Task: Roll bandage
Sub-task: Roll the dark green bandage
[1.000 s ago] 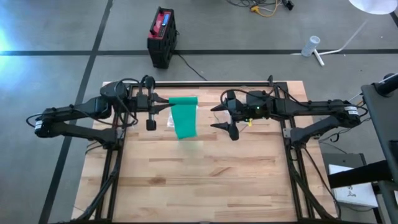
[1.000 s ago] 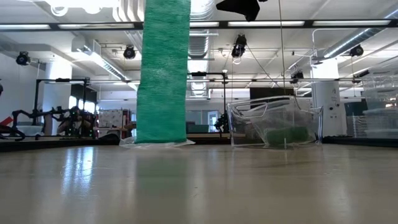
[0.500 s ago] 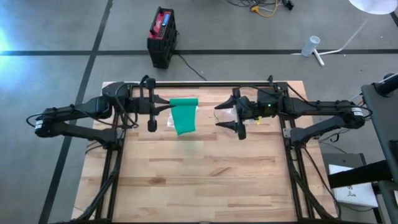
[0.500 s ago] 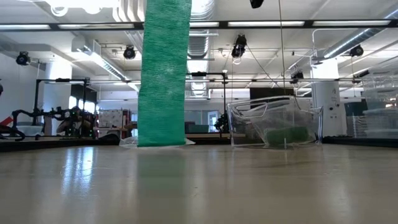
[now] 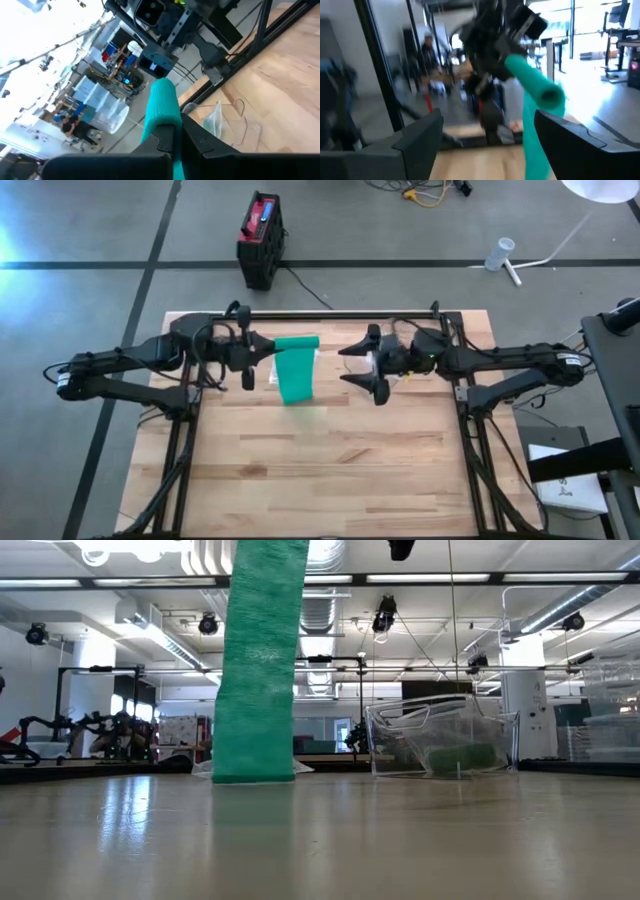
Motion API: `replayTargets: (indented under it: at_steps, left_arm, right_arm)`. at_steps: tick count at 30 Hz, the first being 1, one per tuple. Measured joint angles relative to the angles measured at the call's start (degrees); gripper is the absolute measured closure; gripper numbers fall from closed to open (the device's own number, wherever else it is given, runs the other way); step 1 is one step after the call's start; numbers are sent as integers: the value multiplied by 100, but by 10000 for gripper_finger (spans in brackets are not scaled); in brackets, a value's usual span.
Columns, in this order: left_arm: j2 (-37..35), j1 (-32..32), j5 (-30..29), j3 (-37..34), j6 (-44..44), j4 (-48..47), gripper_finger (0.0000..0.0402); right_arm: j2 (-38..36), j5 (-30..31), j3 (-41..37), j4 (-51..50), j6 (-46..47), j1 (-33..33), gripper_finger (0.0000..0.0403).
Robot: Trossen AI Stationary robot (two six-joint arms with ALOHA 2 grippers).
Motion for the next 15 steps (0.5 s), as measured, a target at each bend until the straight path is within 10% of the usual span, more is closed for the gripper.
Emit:
replayTargets:
  at_steps: [15]
  left_arm:
    - [-46,-457,2,0,1484,64,401]
  right_arm:
    - [428,307,304,386,-11,-66,77]
